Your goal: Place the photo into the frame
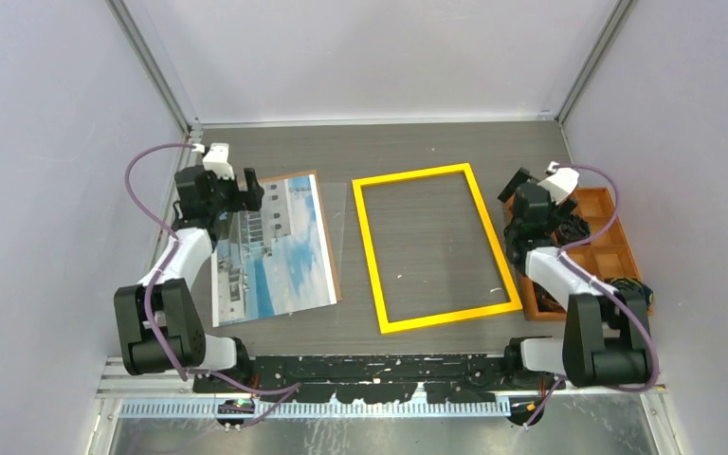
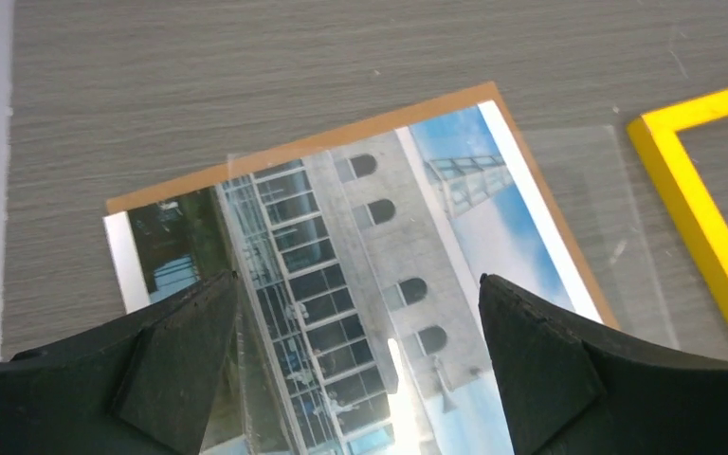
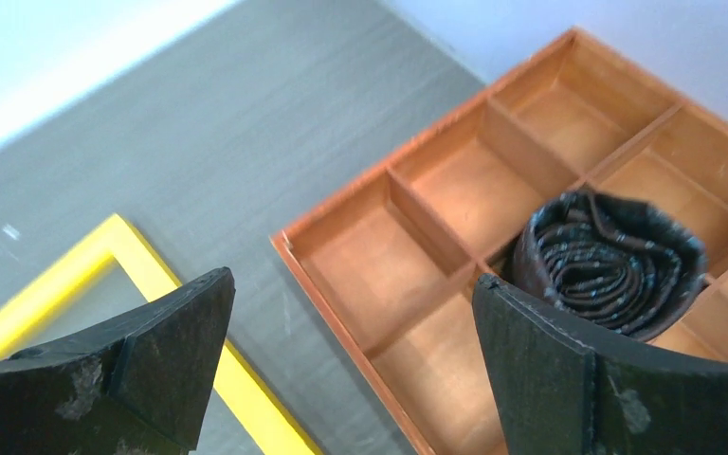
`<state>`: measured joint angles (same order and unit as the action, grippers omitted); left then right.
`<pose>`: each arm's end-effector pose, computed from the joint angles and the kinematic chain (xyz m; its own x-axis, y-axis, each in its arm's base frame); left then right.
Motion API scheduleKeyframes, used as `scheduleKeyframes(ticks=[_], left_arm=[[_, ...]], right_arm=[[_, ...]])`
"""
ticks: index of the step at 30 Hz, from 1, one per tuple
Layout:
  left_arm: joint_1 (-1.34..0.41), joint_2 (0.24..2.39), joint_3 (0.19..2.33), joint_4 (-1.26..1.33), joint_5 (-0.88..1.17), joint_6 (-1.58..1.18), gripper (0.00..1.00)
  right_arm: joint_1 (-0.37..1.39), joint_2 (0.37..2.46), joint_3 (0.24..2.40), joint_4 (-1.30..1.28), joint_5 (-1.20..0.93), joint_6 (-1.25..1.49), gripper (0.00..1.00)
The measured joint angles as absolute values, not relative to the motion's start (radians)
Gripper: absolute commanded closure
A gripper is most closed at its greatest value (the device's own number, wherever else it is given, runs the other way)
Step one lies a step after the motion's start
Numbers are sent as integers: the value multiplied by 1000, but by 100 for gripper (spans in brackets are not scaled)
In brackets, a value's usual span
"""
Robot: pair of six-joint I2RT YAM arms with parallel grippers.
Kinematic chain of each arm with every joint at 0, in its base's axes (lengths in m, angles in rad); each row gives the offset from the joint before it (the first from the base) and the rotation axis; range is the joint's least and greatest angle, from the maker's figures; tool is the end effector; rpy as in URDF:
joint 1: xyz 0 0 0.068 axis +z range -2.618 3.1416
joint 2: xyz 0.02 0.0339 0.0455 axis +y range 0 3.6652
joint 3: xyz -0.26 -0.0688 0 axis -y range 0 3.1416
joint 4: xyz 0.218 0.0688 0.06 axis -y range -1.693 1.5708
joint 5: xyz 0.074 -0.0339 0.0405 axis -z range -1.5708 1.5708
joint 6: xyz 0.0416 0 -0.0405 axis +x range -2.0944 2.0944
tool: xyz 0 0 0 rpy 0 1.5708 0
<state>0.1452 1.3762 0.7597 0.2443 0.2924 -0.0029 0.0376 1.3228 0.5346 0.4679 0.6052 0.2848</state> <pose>0.2870 0.0299 0.2501 -0.3602 -0.0555 -0.9312 0.1261 0.9862 -0.1075 0.2559 -0.0141 0.2192 -0.1590 0.2252 -0.9612 0.5766 0.8115 0.0948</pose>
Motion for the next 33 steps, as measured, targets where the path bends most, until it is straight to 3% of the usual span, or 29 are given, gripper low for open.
scheduleKeyframes(ticks=[8, 12, 16, 25, 33], left_arm=[[161, 1477, 1124, -334, 397, 72, 3], [191, 1492, 1199, -494, 431, 96, 3], [220, 1492, 1210, -582, 439, 95, 4], [245, 1492, 1232, -672, 438, 87, 0], [249, 1492, 1232, -724, 419, 102, 0]], right_arm=[[31, 1203, 714, 171, 562, 570, 0], [29, 1268, 900, -67, 500, 686, 0], [48, 1322, 990, -147, 389, 709, 0], [517, 1509, 1103, -271, 379, 609, 0], [744, 1780, 1311, -377, 411, 573, 0]])
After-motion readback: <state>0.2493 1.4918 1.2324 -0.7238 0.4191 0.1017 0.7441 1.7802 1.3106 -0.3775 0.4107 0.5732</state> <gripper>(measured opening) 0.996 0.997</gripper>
